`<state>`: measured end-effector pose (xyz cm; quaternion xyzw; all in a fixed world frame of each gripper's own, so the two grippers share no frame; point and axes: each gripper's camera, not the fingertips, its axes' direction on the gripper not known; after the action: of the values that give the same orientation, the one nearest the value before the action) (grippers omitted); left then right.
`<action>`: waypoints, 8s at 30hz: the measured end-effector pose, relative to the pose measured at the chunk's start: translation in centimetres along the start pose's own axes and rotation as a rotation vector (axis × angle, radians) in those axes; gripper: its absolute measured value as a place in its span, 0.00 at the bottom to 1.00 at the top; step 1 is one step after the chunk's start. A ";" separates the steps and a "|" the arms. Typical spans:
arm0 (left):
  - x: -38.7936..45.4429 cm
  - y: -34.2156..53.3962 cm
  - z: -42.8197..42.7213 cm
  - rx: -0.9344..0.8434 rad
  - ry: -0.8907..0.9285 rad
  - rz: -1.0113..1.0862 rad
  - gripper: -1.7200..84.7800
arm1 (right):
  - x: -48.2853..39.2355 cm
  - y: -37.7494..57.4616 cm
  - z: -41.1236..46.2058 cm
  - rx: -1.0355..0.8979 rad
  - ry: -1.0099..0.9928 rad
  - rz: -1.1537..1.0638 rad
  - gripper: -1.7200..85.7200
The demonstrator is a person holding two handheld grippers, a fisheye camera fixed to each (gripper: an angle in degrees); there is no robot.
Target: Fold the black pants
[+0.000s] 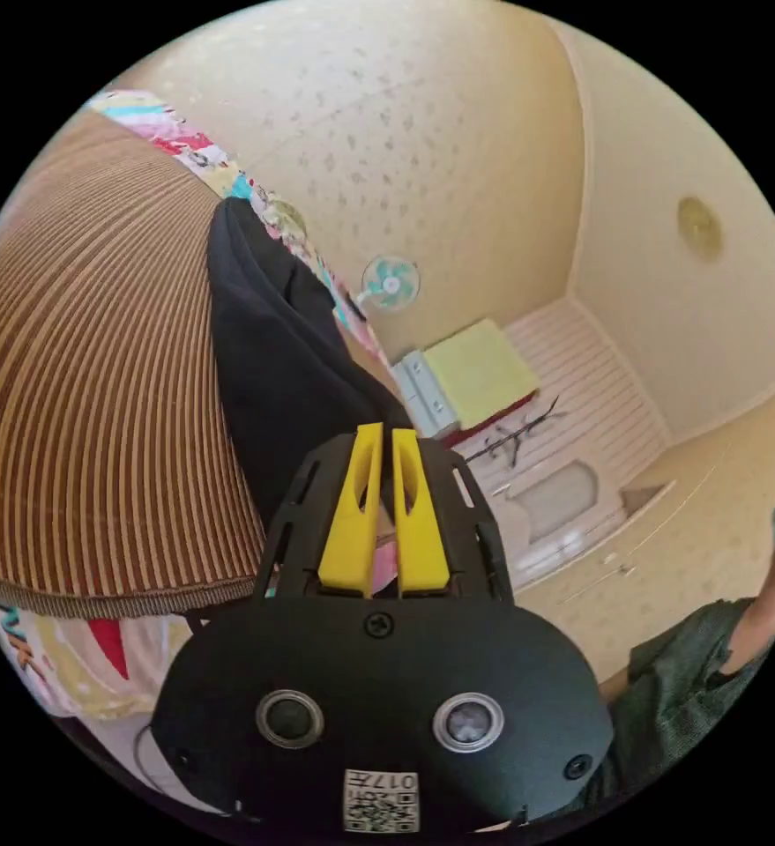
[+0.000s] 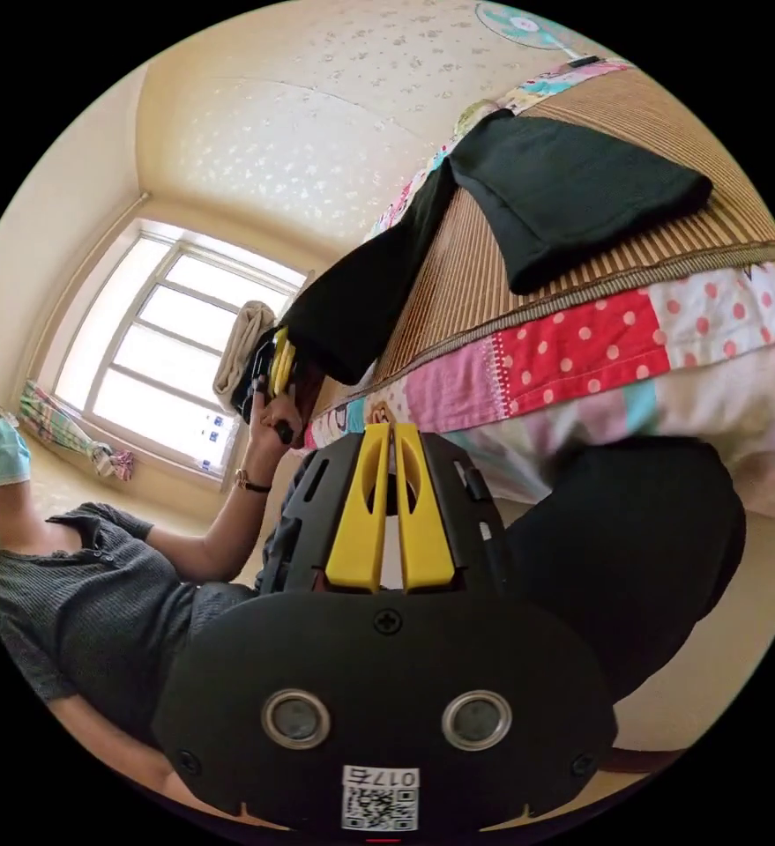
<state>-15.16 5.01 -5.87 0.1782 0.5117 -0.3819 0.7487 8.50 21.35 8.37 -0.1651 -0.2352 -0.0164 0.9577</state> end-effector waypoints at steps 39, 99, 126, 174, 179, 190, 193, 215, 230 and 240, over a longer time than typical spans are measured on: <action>6.9 19.0 -5.6 -0.449 -0.690 0.382 0.08 | -14.6 -4.7 -6.5 0.174 -0.168 -0.017 0.05; 12.7 28.0 -12.8 -0.391 -0.704 0.367 0.01 | -18.3 -11.6 -12.6 0.584 0.205 0.420 0.16; 11.3 26.1 -13.9 -0.356 -0.732 0.311 0.01 | -15.0 -10.6 -9.8 0.479 0.486 0.251 0.13; 10.9 21.7 -7.4 -0.413 -0.404 0.396 0.07 | -6.2 5.2 17.0 -0.243 -0.087 -0.001 0.06; 9.1 18.7 -0.7 -0.546 -0.486 0.369 0.15 | -5.4 6.9 14.5 -0.287 -0.008 -0.099 0.05; 6.9 18.6 8.3 -0.845 -0.699 0.535 0.08 | -1.4 7.5 15.9 -0.448 0.007 -0.157 0.03; 6.2 17.1 6.3 -0.785 -0.533 0.487 0.07 | -0.8 5.8 14.4 -0.455 -0.114 -0.191 0.03; -1.8 12.9 9.2 -0.922 -0.427 0.410 0.04 | 16.9 -57.1 33.6 0.075 0.774 0.041 0.18; 1.1 7.7 2.1 -0.913 -0.040 0.507 0.05 | 2.6 -60.4 55.5 0.059 1.042 -0.603 0.06; -4.1 7.0 2.7 -1.025 -0.234 0.325 0.07 | 3.7 -55.3 55.3 -0.166 0.566 -0.275 0.07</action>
<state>-8.94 9.34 -1.95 -0.1762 0.5114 0.0196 0.8408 -18.83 -12.81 73.25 -0.1984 0.0223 -0.2098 0.9571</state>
